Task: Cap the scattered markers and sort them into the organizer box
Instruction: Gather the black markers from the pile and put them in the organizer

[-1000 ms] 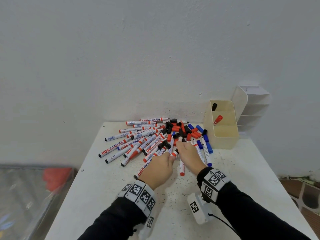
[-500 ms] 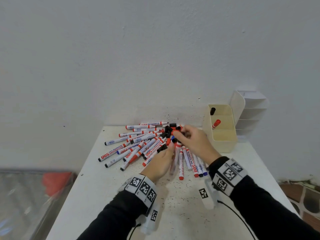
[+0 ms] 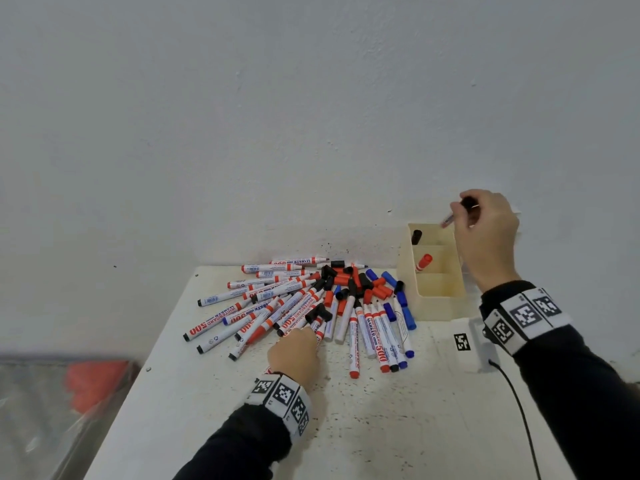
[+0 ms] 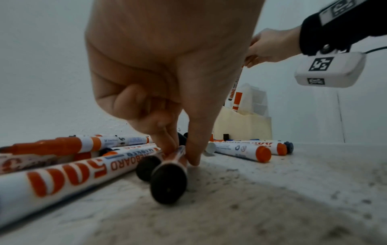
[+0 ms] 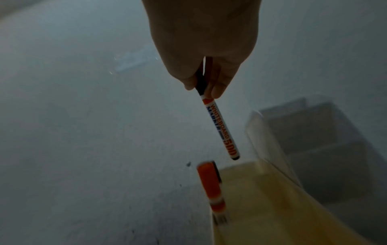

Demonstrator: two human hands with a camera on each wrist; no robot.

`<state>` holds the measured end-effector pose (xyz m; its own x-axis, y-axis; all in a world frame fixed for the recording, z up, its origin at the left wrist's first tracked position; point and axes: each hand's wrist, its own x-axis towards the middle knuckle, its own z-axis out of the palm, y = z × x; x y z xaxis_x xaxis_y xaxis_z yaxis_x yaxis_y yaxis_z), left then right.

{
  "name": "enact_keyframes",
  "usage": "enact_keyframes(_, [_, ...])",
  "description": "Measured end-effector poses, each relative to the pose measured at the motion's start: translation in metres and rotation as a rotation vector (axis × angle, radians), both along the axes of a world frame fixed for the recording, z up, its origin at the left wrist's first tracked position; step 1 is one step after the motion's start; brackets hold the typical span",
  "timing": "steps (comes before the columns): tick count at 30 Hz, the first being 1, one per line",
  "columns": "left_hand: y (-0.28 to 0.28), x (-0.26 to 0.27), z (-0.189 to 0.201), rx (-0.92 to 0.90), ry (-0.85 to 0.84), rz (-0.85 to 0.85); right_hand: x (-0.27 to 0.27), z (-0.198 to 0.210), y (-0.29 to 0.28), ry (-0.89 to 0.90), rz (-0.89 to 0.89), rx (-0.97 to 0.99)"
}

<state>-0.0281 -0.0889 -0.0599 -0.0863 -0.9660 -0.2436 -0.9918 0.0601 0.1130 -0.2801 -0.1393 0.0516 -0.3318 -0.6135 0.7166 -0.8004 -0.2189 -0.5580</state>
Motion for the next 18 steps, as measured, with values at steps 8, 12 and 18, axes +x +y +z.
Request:
enact_keyframes(8, [-0.001,-0.004,0.000,0.009,-0.004,0.004,-0.013,-0.045,-0.032,-0.180,0.051,0.259])
enact_keyframes(12, [-0.003,-0.004,0.000,-0.007,0.040,0.046,-0.008,-0.051,-0.037,-0.222,0.122,0.363])
enact_keyframes(18, [0.000,0.000,0.000,-0.084,0.158,0.068,-0.007,-0.058,-0.036,-0.187,0.173,0.670])
